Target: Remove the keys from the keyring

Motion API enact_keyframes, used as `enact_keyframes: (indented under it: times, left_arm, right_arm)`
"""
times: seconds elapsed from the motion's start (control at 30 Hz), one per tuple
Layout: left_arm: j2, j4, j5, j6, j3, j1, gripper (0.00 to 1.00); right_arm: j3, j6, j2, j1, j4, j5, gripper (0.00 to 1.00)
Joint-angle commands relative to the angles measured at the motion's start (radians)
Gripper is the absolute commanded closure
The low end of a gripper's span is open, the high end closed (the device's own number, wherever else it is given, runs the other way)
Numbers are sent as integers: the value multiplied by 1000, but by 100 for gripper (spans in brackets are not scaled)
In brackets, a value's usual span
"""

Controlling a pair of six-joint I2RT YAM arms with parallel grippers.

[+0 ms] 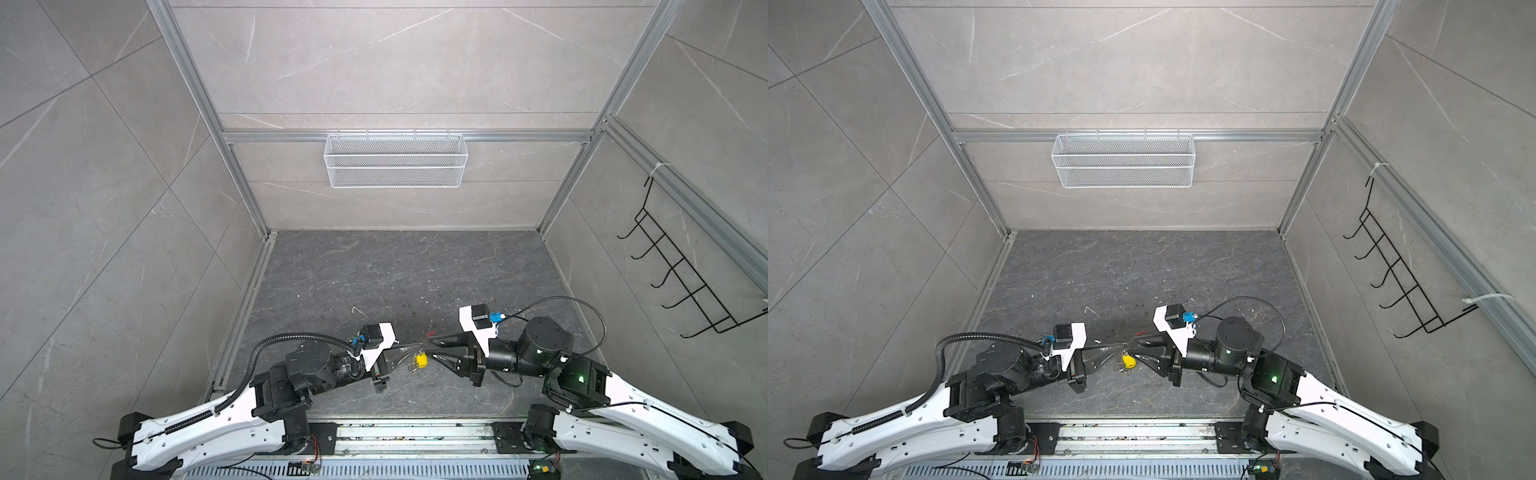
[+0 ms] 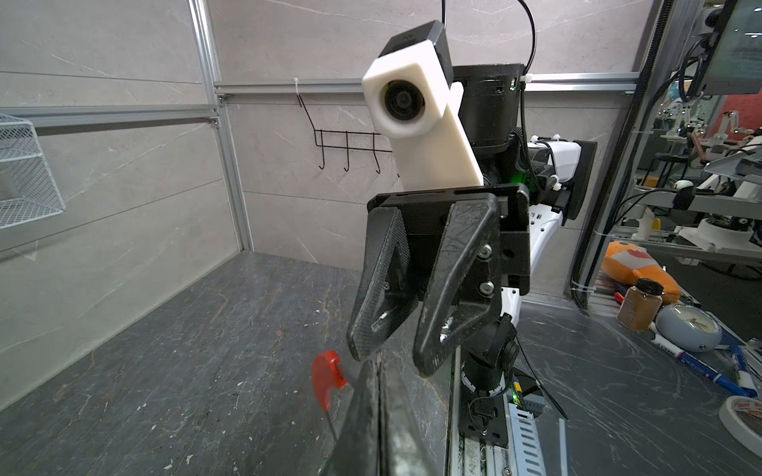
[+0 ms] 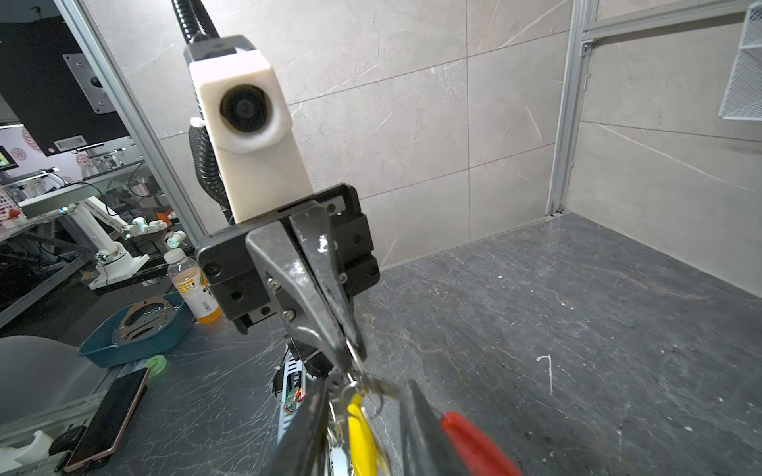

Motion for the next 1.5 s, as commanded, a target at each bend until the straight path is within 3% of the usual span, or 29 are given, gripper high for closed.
enact_keyframes:
  times: [0.0, 0.43, 0.6, 0.8, 0.93, 0.97, 1.2, 1.47]
  left_arm:
    - [-4, 35, 28, -23, 6, 4, 100]
    - [0, 35, 37, -17, 11, 4, 100]
    - [9, 34, 37, -20, 14, 4, 100]
    - [20, 15, 30, -27, 27, 4, 100]
    - [1, -49, -2, -42, 42, 4, 68]
    - [-8, -65, -8, -47, 44, 4, 65]
    - [-74, -238, -42, -63, 73, 4, 63]
    - [-46, -392, -22, -28, 154, 4, 68]
  right_arm:
    - [26, 9, 8, -2, 37, -38, 71]
    - [31, 7, 26, -1, 31, -67, 87]
    - [32, 7, 26, -1, 29, -69, 100]
    - [37, 11, 23, -2, 7, -55, 100]
    - [74, 0, 21, -2, -96, -19, 100]
    - [88, -8, 24, -2, -132, -11, 100]
    - [223, -49, 95, -2, -379, 35, 100]
    - [388, -98, 218, -2, -595, 10, 100]
